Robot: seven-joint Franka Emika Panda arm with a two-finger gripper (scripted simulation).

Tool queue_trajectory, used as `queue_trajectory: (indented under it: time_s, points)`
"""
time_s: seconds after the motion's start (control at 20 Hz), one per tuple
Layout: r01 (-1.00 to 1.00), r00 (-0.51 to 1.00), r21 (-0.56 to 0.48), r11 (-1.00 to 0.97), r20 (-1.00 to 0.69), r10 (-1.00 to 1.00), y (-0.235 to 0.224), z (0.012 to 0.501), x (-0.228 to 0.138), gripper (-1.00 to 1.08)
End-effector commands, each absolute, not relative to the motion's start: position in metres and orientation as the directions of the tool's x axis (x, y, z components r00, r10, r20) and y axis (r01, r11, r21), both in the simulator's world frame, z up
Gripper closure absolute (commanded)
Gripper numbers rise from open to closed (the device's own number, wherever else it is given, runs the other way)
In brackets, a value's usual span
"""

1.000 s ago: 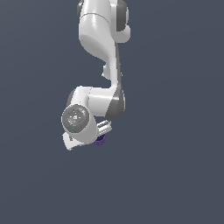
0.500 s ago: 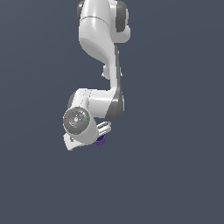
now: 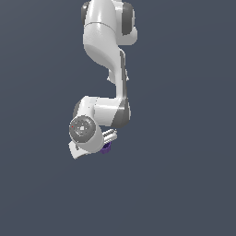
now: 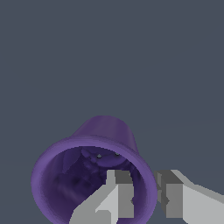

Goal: Pick up the object and move it to a goal position.

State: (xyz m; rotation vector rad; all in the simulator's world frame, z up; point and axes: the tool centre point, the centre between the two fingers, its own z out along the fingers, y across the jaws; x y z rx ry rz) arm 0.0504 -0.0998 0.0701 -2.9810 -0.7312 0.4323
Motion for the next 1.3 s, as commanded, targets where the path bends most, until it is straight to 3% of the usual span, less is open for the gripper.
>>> queue_trajectory:
  time_s: [0.0,0.65,1.25]
  points:
    - [0.448,0.85,-0.106,-0.888,-0.258,0.46,-0.1,0.07,0.05,1.08]
    - [0.431,0.863,-0.095,-0.897,-0.248,0.441,-0.093,0.081,0.051,1.08]
    - [0.316,0.933,-0.027,-0.948,-0.175,0.316,-0.047,0.152,0.052,1.08]
